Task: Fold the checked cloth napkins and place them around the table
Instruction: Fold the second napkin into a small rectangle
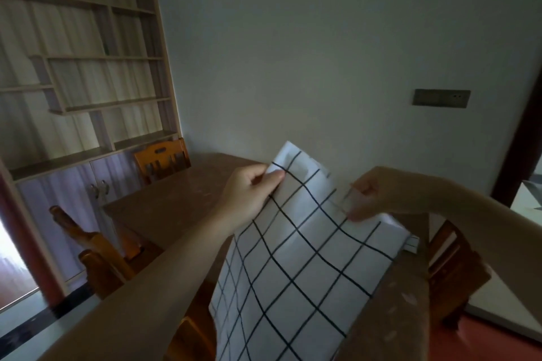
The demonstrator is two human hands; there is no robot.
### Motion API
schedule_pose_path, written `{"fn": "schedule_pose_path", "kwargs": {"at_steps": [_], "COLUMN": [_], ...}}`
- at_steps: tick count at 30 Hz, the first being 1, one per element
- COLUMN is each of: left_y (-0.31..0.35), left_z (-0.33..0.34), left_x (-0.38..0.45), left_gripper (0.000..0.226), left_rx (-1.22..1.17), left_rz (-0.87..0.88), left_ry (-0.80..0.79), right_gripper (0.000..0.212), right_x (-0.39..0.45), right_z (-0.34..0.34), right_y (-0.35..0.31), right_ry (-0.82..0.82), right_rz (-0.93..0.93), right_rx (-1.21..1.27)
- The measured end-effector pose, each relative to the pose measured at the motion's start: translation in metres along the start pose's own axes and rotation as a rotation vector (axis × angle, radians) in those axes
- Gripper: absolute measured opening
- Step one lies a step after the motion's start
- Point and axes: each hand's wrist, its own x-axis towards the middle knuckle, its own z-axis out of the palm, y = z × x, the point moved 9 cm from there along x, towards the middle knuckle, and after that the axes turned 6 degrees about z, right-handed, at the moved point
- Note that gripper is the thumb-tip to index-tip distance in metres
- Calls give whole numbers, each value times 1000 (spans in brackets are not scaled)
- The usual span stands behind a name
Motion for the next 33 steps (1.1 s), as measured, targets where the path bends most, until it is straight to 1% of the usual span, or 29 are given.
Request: {"fn": "schedule_pose_path", "kwargs": {"at_steps": [1, 2, 4, 6, 7, 9, 11, 12, 14, 15, 16, 17, 19, 20, 21, 23, 25, 28, 29, 31, 33], "left_y": [-4, -6, -5, -5, -9, -17, -22, -22, -24, -27, -31, -33, -35, -37, -38, -39, -39, -44, -45, -47, -47], "left_z": [-6, -10, -14, -17, -17, -13, -7, -6, -10, -13, -15, -16, -15, -15, -14, -10, -4, -3, -2, 1, 3], "left_x": [0, 0, -2, -1, -1, -2, -3, -3, -1, -1, -1, -2, -1, -1, -1, -1, -1, -1, -1, 0, 0], "left_gripper": [34, 33, 30, 32, 33, 42, 55, 57, 47, 45, 47, 55, 78, 83, 81, 67, 60, 42, 41, 45, 65], "left_rx": [3, 15, 51, 89, 72, -7, -26, -24, -65, -94, -111, -110, -98, -102, -112, -124, -133, -186, -197, -212, -236], "left_rz": [8, 10, 27, 42, 17, -90, -156, -160, -174, -195, -209, -211, -188, -186, -189, -206, -207, -240, -243, -234, -235], "left_ry": [21, 34, 65, 104, 101, 63, 19, 20, 93, 129, 146, 144, 127, 122, 117, 90, 40, 69, 64, 39, 27], "right_gripper": [6, 12, 23, 23, 22, 19, 19, 24, 39, 48, 56, 60, 53, 47, 41, 30, 23, 20, 22, 20, 20], "right_x": [0, 0, -1, -6, -8, -14, -19, -20, -18, -16, -15, -13, -12, -13, -14, -17, -20, -22, -22, -24, -28], "right_z": [-1, -5, -18, -32, -35, -39, -41, -40, -32, -28, -25, -25, -23, -23, -25, -28, -31, -36, -37, -42, -48], "right_y": [14, 22, 34, 38, 38, 33, 27, 24, 25, 32, 39, 45, 50, 50, 50, 43, 43, 44, 45, 48, 48], "right_ry": [18, 68, 269, 493, 561, 624, 618, 581, 468, 437, 430, 436, 447, 452, 461, 474, 500, 532, 542, 588, 649], "right_rz": [40, 61, 63, 33, 14, -21, -73, -104, -150, -131, -100, -81, -69, -73, -84, -122, -126, -126, -132, -133, -128], "right_rx": [0, 22, 161, 312, 363, 420, 450, 466, 537, 577, 616, 653, 732, 766, 780, 776, 777, 778, 792, 822, 787]}}
